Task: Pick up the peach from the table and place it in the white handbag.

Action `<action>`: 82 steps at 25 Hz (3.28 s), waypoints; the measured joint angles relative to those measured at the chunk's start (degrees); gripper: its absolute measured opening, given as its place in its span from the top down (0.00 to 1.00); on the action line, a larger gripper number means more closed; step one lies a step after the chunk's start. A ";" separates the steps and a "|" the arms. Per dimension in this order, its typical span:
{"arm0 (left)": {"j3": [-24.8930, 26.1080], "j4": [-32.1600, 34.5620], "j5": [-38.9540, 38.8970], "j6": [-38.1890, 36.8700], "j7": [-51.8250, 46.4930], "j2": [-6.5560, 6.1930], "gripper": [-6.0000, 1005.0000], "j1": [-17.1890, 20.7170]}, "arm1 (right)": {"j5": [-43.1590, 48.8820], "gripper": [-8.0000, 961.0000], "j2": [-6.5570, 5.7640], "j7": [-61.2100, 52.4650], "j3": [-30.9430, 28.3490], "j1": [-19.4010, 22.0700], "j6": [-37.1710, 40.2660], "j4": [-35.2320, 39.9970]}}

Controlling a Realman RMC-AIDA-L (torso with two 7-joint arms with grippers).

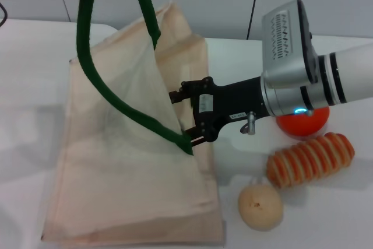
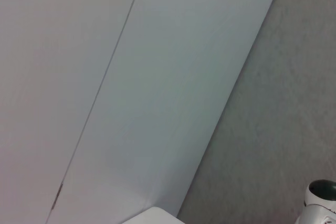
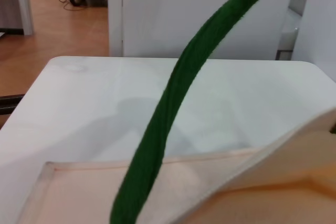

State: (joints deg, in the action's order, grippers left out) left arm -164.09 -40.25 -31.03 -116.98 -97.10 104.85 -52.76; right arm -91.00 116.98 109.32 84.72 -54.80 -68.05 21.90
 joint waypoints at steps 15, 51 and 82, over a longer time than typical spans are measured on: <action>0.00 0.00 0.03 0.03 0.08 -0.06 0.85 0.63 | -7.11 0.07 -1.24 0.55 -3.36 6.76 9.53 1.04; 0.13 -0.18 -12.99 7.97 7.34 5.01 0.38 3.10 | -11.85 0.07 -1.03 14.05 -33.29 17.50 10.07 -1.36; 0.29 39.41 -50.26 35.86 62.80 11.92 0.13 15.46 | -11.92 0.07 -0.61 52.68 -78.84 19.07 -0.41 -23.88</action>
State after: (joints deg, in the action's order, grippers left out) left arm -163.80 -0.84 -81.29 -81.12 -34.29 116.77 -37.30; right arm -102.92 116.36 161.99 5.87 -35.73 -68.46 -1.98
